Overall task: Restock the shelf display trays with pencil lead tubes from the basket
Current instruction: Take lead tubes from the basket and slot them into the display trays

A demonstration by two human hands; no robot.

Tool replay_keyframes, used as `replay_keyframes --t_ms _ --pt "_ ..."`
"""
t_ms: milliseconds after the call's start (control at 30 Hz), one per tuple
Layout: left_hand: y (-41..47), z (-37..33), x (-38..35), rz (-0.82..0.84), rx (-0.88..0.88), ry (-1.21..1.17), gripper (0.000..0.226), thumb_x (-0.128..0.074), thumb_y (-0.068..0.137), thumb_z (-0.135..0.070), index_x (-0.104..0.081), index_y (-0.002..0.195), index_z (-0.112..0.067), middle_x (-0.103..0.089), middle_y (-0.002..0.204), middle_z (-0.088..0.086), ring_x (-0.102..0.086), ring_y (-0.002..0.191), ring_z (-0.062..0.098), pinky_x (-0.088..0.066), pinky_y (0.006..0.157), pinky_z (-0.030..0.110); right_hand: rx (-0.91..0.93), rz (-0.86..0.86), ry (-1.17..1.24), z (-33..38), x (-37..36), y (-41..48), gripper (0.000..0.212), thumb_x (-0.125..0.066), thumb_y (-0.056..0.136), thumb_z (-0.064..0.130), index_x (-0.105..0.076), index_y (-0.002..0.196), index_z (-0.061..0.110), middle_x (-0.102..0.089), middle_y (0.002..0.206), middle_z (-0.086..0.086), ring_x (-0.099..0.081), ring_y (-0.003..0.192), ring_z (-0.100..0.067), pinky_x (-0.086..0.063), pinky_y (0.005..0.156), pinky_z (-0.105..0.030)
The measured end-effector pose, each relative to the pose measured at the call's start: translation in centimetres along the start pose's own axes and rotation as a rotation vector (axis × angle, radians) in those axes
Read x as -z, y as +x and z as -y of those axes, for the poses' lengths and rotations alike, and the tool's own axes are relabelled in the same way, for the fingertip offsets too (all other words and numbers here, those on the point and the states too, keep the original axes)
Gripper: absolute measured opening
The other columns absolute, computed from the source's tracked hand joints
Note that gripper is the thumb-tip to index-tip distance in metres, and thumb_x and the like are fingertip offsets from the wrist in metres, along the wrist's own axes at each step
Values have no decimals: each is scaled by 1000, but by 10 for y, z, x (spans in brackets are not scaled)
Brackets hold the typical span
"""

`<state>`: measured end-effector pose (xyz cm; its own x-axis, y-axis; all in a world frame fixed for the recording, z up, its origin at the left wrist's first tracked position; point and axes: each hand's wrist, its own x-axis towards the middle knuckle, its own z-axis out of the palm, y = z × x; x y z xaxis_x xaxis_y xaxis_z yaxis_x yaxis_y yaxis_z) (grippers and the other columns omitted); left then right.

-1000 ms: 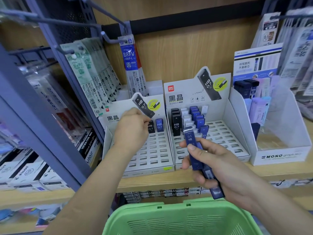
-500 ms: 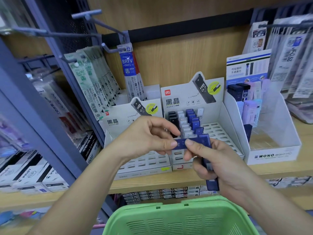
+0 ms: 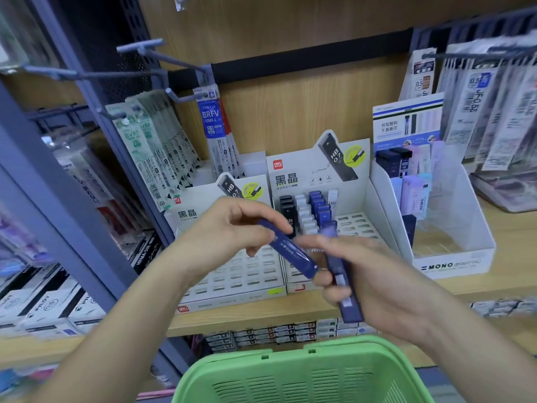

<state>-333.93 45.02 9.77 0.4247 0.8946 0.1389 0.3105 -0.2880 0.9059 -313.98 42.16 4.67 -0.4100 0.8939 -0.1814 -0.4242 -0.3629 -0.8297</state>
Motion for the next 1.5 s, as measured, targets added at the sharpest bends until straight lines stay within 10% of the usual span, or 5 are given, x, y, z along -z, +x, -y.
replay_keyframes --t_ms 133,333,633,1000,1500 --pt "2 -8 -20 -96 -25 -64 24 -75 77 -2 -68 98 -11 -59 69 12 -52 55 14 -48 54 22 18 28 -168 -5 -3 -1 23 -65 77 19 -68 93 2 -64 74 -10 -39 47 -7 -25 36 -13" --pt "-8 8 -74 -1 89 172 49 -79 61 -57 -43 80 -30 -63 81 -4 -51 56 10 -44 56 28 316 -317 277 3 -5 5 16 -52 98 17 -66 93 11 -62 69 -2 -43 46 -8 -38 40 -17" --pt "-8 4 -82 -153 1 27 21 -69 77 -10 -57 78 -27 -66 62 7 -63 58 36 -48 57 34 368 -415 342 10 4 2 18 -50 101 21 -63 91 13 -62 68 -1 -65 63 -14 -50 69 -32" --pt "0 -3 -60 -353 -34 -240 12 -57 92 -13 -61 86 -4 -65 57 11 -60 46 20 -46 44 21 334 -471 -339 12 4 -3 17 -50 102 20 -56 87 13 -57 52 -2 -45 36 -12 -31 35 -19" --pt "10 0 -104 -63 149 -128 24 -73 80 -1 -58 95 -12 -71 68 13 -62 58 21 -50 57 25 357 -531 -53 21 37 -13 20 -56 98 27 -51 83 15 -52 68 -8 -30 37 -9 -23 37 -19"
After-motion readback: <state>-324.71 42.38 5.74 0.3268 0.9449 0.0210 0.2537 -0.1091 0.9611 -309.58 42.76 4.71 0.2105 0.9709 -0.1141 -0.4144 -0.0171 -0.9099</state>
